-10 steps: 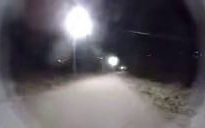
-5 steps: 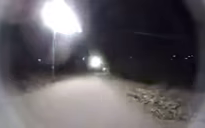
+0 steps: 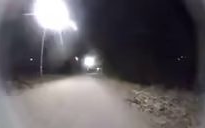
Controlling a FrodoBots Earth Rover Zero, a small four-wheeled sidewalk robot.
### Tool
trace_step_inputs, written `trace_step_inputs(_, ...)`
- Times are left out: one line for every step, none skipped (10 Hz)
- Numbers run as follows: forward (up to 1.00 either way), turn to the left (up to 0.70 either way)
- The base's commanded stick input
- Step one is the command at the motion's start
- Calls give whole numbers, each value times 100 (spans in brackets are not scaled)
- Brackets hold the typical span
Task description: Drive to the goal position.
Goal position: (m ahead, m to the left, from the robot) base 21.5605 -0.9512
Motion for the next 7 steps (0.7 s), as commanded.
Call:
trace_step_inputs(100, 0)
trace_step_inputs(100, 0)
trace_step_inputs(100, 5)
trace_step_inputs(100, 37)
trace_step_inputs(100, 40)
trace_step_inputs(100, 40)
trace_step_inputs(100, 33)
